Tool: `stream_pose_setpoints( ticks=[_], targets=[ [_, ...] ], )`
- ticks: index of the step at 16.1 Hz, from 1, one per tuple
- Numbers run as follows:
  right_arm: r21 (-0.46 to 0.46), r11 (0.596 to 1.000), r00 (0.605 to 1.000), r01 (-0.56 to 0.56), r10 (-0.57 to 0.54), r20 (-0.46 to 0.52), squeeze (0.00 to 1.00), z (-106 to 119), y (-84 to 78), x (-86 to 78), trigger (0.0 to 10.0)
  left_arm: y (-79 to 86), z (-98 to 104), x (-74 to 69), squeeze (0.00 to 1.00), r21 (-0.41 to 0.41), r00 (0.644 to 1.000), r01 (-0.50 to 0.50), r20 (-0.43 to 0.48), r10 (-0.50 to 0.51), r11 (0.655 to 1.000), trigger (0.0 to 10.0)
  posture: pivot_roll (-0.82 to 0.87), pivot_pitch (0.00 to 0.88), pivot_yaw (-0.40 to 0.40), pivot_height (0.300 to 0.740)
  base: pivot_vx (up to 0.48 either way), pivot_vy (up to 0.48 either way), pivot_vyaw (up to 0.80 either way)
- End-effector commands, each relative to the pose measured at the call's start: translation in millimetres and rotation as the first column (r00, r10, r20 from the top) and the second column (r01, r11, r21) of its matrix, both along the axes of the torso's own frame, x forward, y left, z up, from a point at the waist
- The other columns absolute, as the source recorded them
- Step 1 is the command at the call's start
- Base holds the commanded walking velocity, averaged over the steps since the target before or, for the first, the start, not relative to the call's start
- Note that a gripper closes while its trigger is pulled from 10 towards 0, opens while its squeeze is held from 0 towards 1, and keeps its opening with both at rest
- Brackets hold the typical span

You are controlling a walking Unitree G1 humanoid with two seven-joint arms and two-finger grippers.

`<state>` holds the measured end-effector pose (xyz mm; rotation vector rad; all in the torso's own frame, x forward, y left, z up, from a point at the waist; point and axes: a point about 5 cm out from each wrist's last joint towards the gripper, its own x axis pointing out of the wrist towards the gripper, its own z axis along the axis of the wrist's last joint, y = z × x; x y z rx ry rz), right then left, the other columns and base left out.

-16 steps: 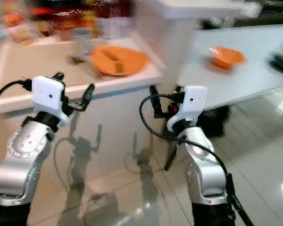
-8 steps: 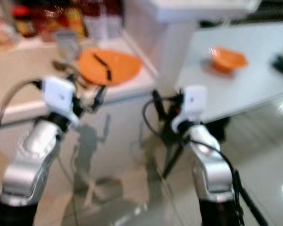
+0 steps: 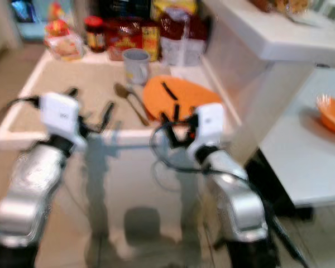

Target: Setting the table

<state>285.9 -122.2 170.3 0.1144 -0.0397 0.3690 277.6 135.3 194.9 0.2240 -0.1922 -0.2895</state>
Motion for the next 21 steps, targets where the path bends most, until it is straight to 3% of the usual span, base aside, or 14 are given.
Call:
stream_pose_setpoints(
  ticks=[1, 3, 5, 8, 9, 10, 13, 14, 15, 21],
  targets=[
    [0.007, 1.0, 1.0, 0.031, -0.031, 0.002, 0.0, 3, -2.7, -0.4, 10.0, 2.5, 4, -1.6, 0.0, 0.003, 1.0, 0.004, 0.02, -0.004, 1.0, 10.0, 0.1, 0.0, -0.101, 0.74, 0.0, 0.0, 0.0],
    [0.003, 0.983, 0.981, 0.182, -0.182, -0.06, 0.0, -4, -17.3, 1.1, 10.0, -1.1, 4, -2.9, 0.0, 0.007, 0.999, 0.037, 0.022, -0.037, 0.999, 10.0, 0.09, 0.0, -0.099, 0.74, 0.0, 0.0, 0.0],
    [0.031, 0.94, 0.934, 0.34, -0.334, -0.123, 0.0, -8, -37.8, 5.4, 10.0, -6.5, 4, -4.9, 0.0, 0.001, 0.995, 0.092, 0.028, -0.092, 0.996, 10.0, 0.09, 0.0, -0.094, 0.74, 0.0, 0.0, 0.0],
    [0.052, 0.905, 0.901, 0.423, -0.414, -0.131, 0.0, -1, -55.1, 14.5, 10.0, -8.2, 4, -4.3, 0.0, -0.001, 0.994, 0.104, 0.017, -0.104, 0.995, 10.0, 0.08, 0.0, -0.077, 0.74, 0.0, 0.0, 0.0],
    [0.064, 0.891, 0.887, 0.449, -0.437, -0.148, 0.98, 4, -63.7, 21.7, 10.0, -9.0, 4, -2.9, 0.0, 0.0, 0.994, 0.11, 0.016, -0.11, 0.994, 10.0, 0.08, 0.0, -0.076, 0.74, 0.0, 0.0, 0.0],
    [0.065, 0.885, 0.874, 0.461, -0.44, -0.205, 1.0, 3, -71.4, 30.3, 10.0, -10.4, 5, -1.6, 0.0, 0.001, 0.993, 0.12, 0.017, -0.12, 0.993, 10.0, 0.08, 0.0, -0.077, 0.74, 0.0, 0.0, 0.0],
    [0.09, 0.905, 0.883, 0.417, -0.38, -0.275, 1.0, -1, -70.3, 45.7, 10.0, -12.1, 4, -1.5, 0.0, 0.016, 0.99, 0.137, 0.011, -0.138, 0.99, 10.0, 0.08, 0.0, -0.071, 0.74, 0.0, 0.0, 0.0],
    [0.097, 0.908, 0.885, 0.408, -0.367, -0.286, 0.59, -1, -69.9, 50.8, 10.0, -12.9, 4, -1.7, 0.0, 0.022, 0.989, 0.146, 0.009, -0.146, 0.989, 10.0, 0.08, 0.0, -0.074, 0.74, 0.0, 0.0, 0.0],
    [0.083, 0.905, 0.878, 0.418, -0.378, -0.294, 0.0, 0, -72.0, 57.8, 10.0, -13.6, 5, -2.1, 0.0, 0.025, 0.987, 0.157, 0.009, -0.158, 0.987, 10.0, 0.09, 0.0, -0.077, 0.74, 0.0, 0.0, 0.0],
    [0.078, 0.877, 0.838, 0.475, -0.423, -0.345, 0.0, 2, -80.7, 73.1, 10.0, -15.6, 5, -3.8, 0.0, 0.027, 0.982, 0.188, 0.003, -0.188, 0.982, 10.0, 0.09, 0.0, -0.076, 0.74, 0.0, 0.0, 0.0]
  ],
)
